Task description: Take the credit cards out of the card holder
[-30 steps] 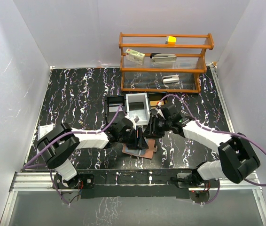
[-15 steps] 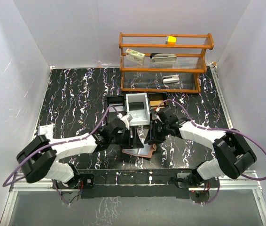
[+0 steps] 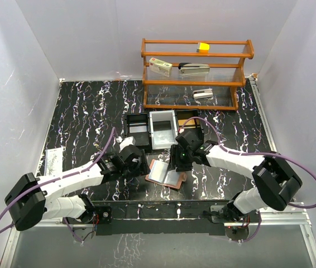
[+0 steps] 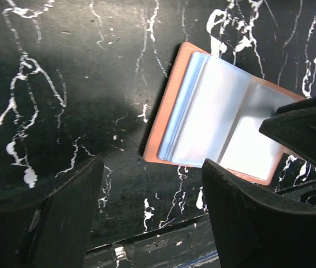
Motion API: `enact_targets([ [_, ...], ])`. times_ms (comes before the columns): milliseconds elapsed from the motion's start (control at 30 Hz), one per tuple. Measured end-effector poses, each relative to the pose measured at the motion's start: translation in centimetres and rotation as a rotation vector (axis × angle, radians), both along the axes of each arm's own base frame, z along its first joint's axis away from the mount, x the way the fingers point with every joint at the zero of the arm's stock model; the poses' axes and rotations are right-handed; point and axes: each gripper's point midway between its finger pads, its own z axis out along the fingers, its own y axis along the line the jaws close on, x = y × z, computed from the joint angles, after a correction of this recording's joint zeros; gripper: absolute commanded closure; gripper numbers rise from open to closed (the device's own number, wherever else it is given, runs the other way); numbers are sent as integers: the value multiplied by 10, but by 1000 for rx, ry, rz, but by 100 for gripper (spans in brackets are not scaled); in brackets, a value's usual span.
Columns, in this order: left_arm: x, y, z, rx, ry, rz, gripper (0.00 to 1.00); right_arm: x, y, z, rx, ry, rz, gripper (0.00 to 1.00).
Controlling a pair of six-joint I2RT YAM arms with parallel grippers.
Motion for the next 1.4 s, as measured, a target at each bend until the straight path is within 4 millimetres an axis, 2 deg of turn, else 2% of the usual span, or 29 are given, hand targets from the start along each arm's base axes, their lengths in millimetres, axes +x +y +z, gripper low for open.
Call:
enact_targets([
  [333, 3, 25, 3, 61, -23, 97, 30, 6, 29, 3, -31, -31, -24, 41],
  [500, 5, 31, 9, 63, -46, 125, 30, 10, 43, 3, -42, -36, -38, 34],
  [633, 5, 34, 9, 69, -47, 135, 30, 11, 53, 0, -69, -40, -40, 33],
  [1000, 3, 38, 12, 68, -46, 153, 30, 8, 55, -12, -169, -50, -42, 33],
  [1233, 2, 40, 11, 71, -40, 158, 30, 10, 57, -14, -216, -79, -26, 40],
  [1400, 1, 41, 14, 66, -43, 158, 30, 7, 63, -13, -177, -95, 51, 43],
])
